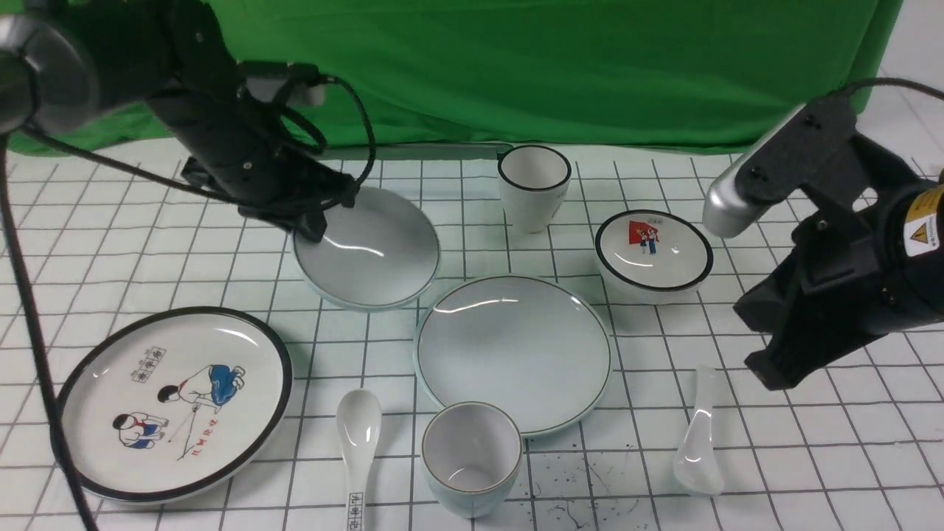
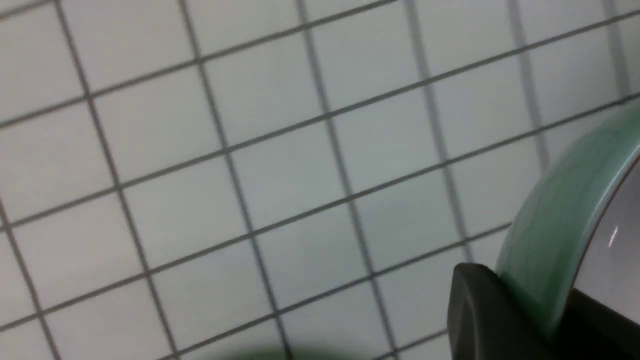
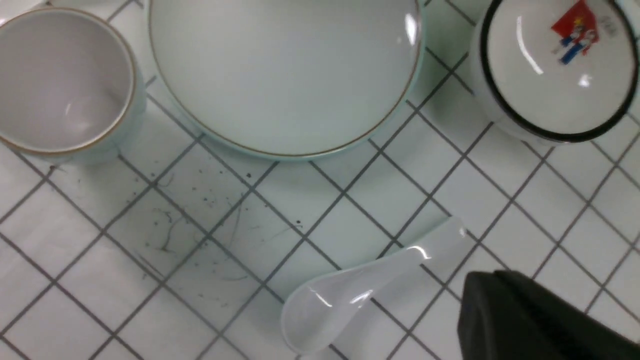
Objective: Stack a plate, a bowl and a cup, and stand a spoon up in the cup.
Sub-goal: Use the left arm to grab a blue rice bowl, then use the left arm to put the blue rice bowl into the blue large plate in the middle
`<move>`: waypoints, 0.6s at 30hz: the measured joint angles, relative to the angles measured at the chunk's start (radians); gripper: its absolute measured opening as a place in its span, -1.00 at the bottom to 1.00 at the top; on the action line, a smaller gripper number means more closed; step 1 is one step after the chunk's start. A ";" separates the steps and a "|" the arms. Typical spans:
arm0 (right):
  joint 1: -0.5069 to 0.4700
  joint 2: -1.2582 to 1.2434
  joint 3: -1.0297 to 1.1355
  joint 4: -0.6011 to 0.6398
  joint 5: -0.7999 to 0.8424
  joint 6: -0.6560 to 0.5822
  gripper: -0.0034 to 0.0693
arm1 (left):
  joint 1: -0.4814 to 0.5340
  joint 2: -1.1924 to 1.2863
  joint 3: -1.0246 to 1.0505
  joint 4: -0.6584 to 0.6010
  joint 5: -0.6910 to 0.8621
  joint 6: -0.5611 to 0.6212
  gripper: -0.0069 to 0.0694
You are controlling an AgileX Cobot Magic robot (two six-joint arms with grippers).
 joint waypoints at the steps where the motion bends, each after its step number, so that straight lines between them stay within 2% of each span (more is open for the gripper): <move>1: 0.000 -0.018 0.000 -0.014 0.001 0.011 -0.87 | -0.024 -0.022 0.000 -0.010 0.009 0.006 -0.83; 8: 0.000 -0.127 0.000 -0.048 0.032 0.034 -0.87 | -0.180 -0.004 0.000 -0.196 0.022 0.072 -0.83; 13: 0.000 -0.149 0.000 -0.048 0.070 0.049 -0.87 | -0.226 0.088 0.000 -0.213 -0.047 0.080 -0.83; 18: 0.000 -0.149 0.000 -0.048 0.097 0.055 -0.87 | -0.226 0.141 0.001 -0.201 -0.091 0.075 -0.83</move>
